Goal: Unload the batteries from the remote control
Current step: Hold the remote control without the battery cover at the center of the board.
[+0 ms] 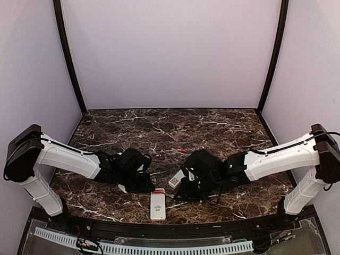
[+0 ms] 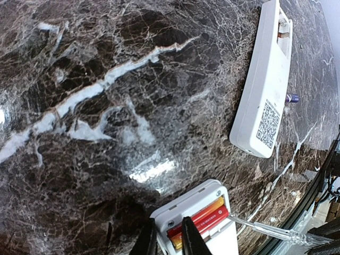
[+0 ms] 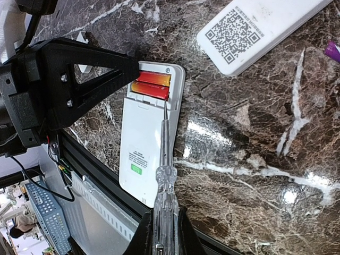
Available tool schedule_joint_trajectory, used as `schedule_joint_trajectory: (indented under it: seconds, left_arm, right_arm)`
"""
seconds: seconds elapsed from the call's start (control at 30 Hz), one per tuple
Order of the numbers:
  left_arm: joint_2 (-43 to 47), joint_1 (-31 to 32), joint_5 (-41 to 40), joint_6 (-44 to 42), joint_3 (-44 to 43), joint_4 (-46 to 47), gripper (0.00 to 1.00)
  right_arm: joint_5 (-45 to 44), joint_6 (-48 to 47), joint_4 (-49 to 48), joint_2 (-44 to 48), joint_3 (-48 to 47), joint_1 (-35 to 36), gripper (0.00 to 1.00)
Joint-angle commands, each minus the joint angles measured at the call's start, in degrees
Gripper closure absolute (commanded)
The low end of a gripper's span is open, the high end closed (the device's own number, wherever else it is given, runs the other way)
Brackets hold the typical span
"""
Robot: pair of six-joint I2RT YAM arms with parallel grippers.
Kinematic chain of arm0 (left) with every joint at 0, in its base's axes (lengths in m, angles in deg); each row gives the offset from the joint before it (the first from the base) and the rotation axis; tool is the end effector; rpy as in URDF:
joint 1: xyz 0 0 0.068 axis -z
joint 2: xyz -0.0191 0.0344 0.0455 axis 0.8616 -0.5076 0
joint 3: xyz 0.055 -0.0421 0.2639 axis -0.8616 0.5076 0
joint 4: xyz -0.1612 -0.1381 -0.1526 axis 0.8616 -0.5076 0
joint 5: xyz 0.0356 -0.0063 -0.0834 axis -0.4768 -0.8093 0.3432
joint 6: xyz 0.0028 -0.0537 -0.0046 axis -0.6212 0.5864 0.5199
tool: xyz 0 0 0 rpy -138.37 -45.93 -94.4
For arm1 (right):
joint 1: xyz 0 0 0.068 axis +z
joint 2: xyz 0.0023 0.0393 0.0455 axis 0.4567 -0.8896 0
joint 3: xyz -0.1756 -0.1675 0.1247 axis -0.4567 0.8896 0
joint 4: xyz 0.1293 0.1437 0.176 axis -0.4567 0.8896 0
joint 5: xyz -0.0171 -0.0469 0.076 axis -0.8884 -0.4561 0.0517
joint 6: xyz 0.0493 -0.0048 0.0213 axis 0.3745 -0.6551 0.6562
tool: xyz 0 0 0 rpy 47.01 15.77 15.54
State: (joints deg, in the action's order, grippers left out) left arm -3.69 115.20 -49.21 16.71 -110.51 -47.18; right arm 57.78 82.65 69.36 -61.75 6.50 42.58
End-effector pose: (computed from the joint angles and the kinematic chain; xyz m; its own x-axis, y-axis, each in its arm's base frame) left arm 0.1668 -0.2523 0.1450 -0.9425 0.0276 -0.3330 0.2184 0.8050 -0.5516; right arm 0.1054 0.3016 0.1906 -0.9851 -0.0733 -0.1555 -0.1558 0.7632 0.6272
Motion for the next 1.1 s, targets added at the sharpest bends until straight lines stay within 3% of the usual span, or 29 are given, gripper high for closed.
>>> schedule_joint_trajectory:
  seconds: [0.0, 1.07]
  left_arm:
    - [-0.76, -0.24, 0.55, 0.09, 1.28, -0.34, 0.85]
    - [-1.03, -0.23, 0.73, -0.43, 0.67, -0.87, 0.89]
  right_arm:
    - [-1.56, 0.67, 1.02, 0.21, -1.25, 0.6, 1.0]
    - [-0.99, -0.92, 1.77, -1.43, -2.73, 1.03, 1.0]
